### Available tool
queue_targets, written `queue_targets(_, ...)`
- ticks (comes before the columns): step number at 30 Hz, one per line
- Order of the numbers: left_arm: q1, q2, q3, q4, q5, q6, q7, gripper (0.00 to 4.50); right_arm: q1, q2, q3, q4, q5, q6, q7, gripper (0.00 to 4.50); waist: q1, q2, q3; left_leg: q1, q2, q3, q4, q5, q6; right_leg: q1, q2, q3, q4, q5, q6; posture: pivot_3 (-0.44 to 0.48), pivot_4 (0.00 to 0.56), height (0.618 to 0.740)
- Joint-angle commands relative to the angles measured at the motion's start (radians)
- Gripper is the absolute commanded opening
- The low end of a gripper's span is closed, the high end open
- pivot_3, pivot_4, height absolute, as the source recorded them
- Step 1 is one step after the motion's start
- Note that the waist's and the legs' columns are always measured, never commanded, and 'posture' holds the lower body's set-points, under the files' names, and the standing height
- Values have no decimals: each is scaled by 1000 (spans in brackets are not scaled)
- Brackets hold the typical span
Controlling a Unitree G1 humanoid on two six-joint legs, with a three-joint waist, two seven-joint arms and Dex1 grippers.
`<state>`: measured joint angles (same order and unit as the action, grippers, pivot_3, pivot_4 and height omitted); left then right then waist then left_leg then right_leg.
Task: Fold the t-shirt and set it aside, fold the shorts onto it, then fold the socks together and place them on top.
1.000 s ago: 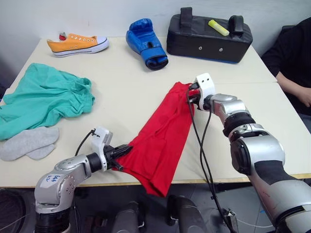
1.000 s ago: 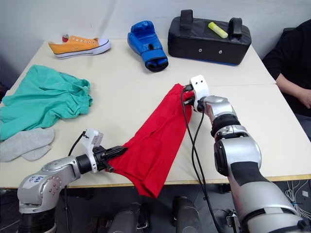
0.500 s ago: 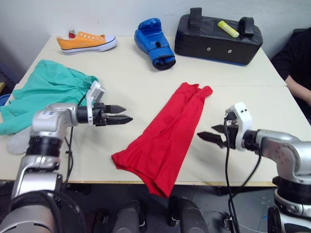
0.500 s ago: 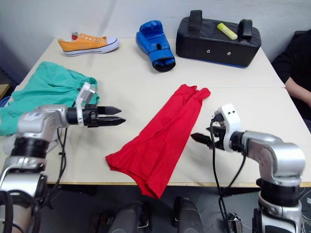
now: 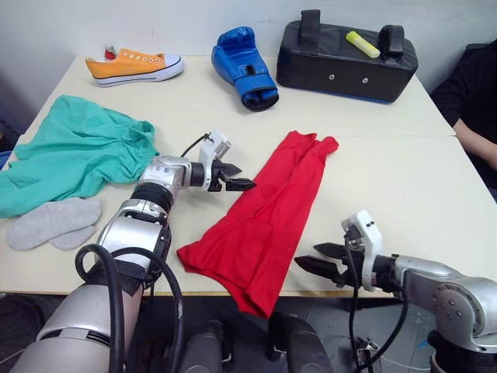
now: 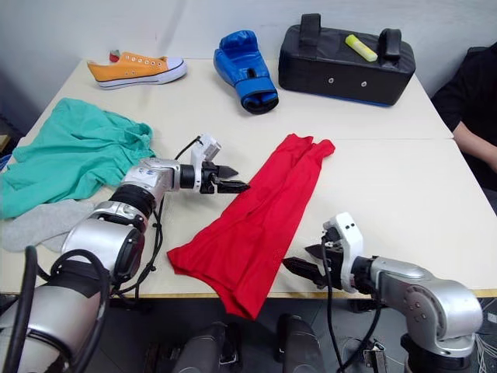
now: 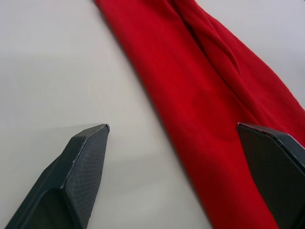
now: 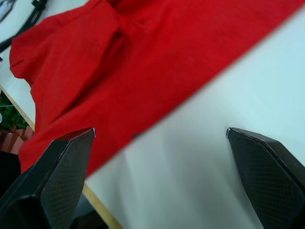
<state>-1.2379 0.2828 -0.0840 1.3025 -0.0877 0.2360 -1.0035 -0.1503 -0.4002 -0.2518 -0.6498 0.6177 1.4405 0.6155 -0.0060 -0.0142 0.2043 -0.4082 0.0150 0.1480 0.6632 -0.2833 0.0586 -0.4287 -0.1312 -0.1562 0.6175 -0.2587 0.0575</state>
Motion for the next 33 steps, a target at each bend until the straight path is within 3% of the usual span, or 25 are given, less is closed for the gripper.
queue_targets(1,-12,-17,12,7,32,-5,17,4476,-12,36,49,46,13,-11,-39,4500,0,-2,-1,1,0,0,0,-2,3,1,0,0,0,0,0,0,150,740)
queue_targets(4,-11,-30,20,10,45,5,7,4476,-31,59,74,77,8,-20,-69,4500,1,-2,-2,2,0,0,0,-4,-1,1,0,0,1,0,0,0,150,740)
queue_targets(6,-11,-37,29,12,54,9,11,4065,-38,63,94,98,4,-29,-83,4500,2,-4,-2,2,0,-1,0,-3,0,1,0,0,2,0,0,0,150,740)
queue_targets(9,-10,-46,38,15,67,12,25,3314,-46,67,114,123,2,-44,-100,3945,1,-5,-3,2,0,0,0,-1,2,1,0,0,1,0,0,0,150,740)
queue_targets(19,-20,-86,69,19,78,41,49,20,-69,46,144,165,12,-82,-125,415,0,-5,-3,1,1,0,0,-1,2,0,0,0,1,0,-1,0,150,740)
queue_targets(20,-22,-88,75,19,77,42,54,0,-70,41,145,168,11,-86,-124,65,0,-5,-3,1,1,0,0,-1,2,0,0,0,1,0,-1,0,150,740)
queue_targets(21,-23,-89,80,19,77,43,56,0,-70,37,145,169,13,-88,-123,28,1,-5,-3,1,1,0,0,-1,2,0,0,0,1,0,-1,0,150,740)
queue_targets(28,-16,-53,163,14,31,50,102,0,-149,-68,171,260,10,-117,-68,28,1,-5,-3,1,0,0,0,-2,3,0,0,0,1,0,-1,0,150,740)
queue_targets(33,25,19,234,-13,-19,78,64,0,-297,-233,306,431,-40,-224,88,28,-1,-5,-3,1,0,0,1,-1,2,0,-1,0,1,0,-1,0,150,740)
